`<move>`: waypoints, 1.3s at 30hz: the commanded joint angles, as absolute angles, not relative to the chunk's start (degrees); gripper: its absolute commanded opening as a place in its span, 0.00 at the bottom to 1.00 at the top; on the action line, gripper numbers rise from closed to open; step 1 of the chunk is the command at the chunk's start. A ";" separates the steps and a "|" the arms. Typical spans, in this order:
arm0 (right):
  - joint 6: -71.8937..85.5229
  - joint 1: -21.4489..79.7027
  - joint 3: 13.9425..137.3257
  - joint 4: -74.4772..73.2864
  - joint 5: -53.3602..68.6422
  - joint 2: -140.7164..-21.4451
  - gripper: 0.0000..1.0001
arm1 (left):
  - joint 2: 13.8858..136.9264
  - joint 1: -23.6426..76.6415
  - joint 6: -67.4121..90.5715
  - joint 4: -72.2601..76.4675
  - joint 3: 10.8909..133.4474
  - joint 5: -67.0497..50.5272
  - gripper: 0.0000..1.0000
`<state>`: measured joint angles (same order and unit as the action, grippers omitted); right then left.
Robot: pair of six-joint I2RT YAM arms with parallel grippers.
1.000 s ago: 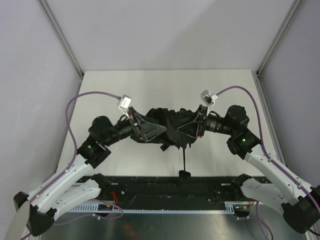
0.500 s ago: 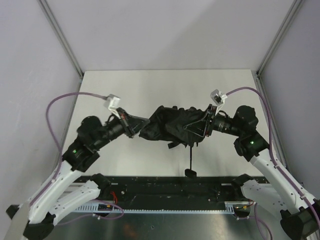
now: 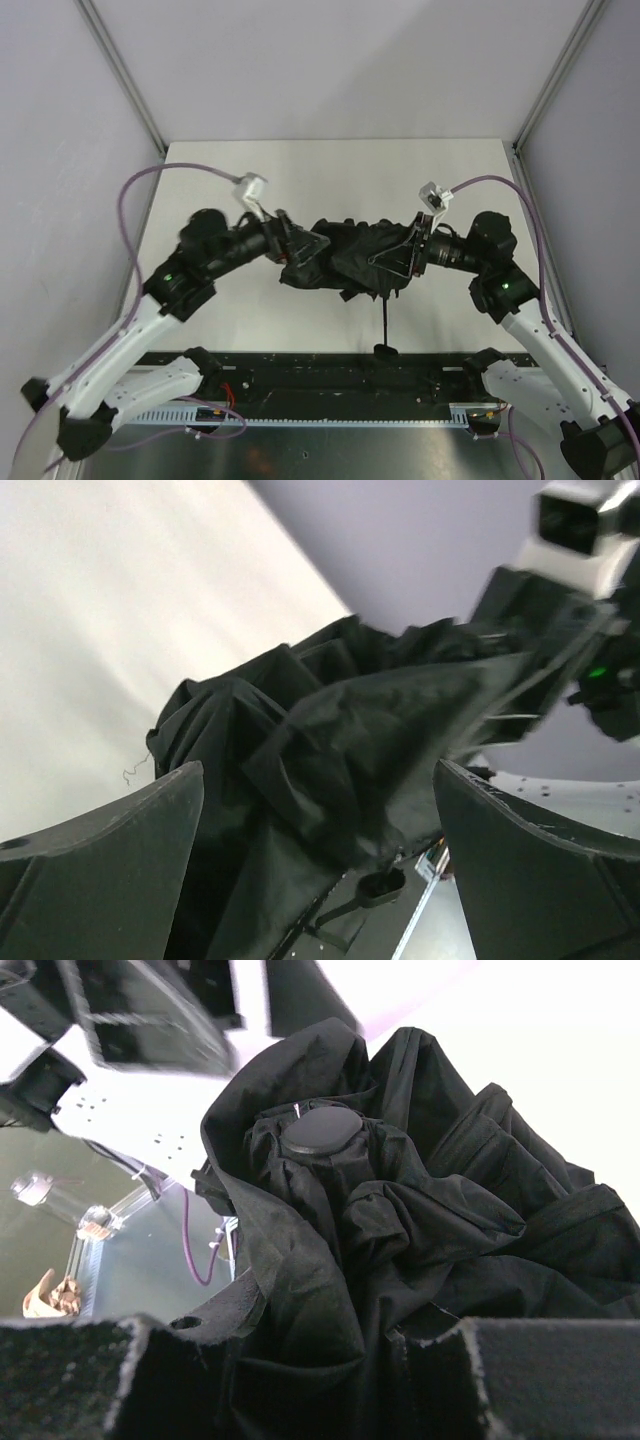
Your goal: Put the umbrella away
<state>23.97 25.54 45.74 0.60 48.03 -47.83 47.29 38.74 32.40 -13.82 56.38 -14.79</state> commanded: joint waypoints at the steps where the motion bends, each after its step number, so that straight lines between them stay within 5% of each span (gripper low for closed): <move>1: 23.51 28.08 47.07 3.78 46.83 -47.29 0.00 | 53.67 43.95 30.29 -11.91 59.11 -9.06 1.00; 6: 22.72 27.88 47.11 2.90 45.70 -46.94 0.00 | 56.48 45.31 26.26 -12.59 57.84 -4.63 0.78; 12: 27.39 19.93 46.85 5.00 54.07 -46.62 0.00 | 49.25 45.24 20.49 -16.80 50.84 4.81 0.17; 16: 33.32 17.75 46.81 10.70 59.11 -46.97 0.00 | 44.73 44.87 18.68 -20.89 48.99 10.82 0.09; 18: 34.85 16.79 47.06 11.75 59.69 -47.10 0.00 | 42.80 44.77 18.73 -22.01 48.85 13.25 0.19; 22: 33.46 13.44 48.82 7.88 58.38 -47.85 0.00 | 39.27 44.68 20.12 -22.44 48.32 15.38 0.68; 26: 19.65 12.66 56.13 -7.02 46.88 -51.52 0.00 | 35.79 44.57 21.93 -22.10 47.89 15.96 0.90; 39: -33.95 14.92 86.34 -4.32 -4.20 -77.08 0.00 | 27.24 44.59 25.82 -19.36 46.60 12.59 0.99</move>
